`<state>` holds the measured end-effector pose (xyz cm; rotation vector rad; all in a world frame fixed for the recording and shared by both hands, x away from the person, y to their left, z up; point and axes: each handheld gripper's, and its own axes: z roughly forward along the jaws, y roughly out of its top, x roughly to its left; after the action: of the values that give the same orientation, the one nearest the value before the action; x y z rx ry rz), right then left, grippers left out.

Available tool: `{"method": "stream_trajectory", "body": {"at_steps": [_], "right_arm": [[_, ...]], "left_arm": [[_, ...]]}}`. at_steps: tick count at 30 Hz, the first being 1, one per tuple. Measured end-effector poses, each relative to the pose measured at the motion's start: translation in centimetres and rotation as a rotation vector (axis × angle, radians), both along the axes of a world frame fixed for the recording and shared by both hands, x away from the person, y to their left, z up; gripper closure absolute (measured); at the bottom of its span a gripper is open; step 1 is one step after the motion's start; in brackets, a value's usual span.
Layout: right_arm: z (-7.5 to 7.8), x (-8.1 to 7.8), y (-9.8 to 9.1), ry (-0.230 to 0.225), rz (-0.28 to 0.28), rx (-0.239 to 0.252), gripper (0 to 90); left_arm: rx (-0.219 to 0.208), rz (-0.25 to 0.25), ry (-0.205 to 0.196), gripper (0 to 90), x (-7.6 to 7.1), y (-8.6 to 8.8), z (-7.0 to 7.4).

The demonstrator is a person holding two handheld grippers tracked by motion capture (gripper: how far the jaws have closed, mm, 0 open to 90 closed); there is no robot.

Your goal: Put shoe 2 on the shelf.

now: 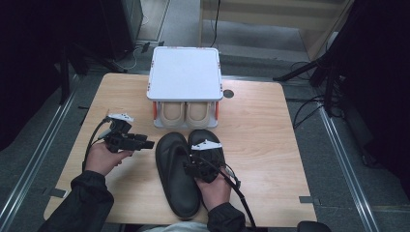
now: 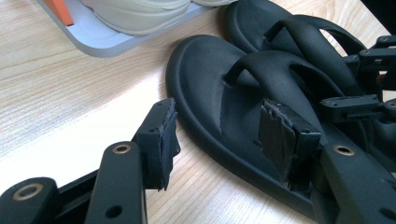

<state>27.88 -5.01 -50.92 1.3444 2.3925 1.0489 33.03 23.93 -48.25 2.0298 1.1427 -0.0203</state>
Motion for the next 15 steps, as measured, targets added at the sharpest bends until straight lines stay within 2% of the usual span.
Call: {"method": "stream_trajectory", "body": {"at_steps": [8, 12, 15], "right_arm": [[-0.56, 0.06, 0.23, -0.004, -0.016, -0.012, 56.3], [-0.54, 0.02, 0.08, -0.009, -0.031, -0.014, 66.4], [-0.51, 0.17, -0.21, 0.010, -0.045, 0.010, 68.3]], "left_arm": [[0.001, 0.001, 0.005, 46.8, 0.08, 0.04, -0.06], [0.002, 0.002, 0.004, 46.8, 0.08, 0.03, -0.05], [0.002, 0.001, 0.007, 46.8, 0.10, 0.06, -0.08]]}}
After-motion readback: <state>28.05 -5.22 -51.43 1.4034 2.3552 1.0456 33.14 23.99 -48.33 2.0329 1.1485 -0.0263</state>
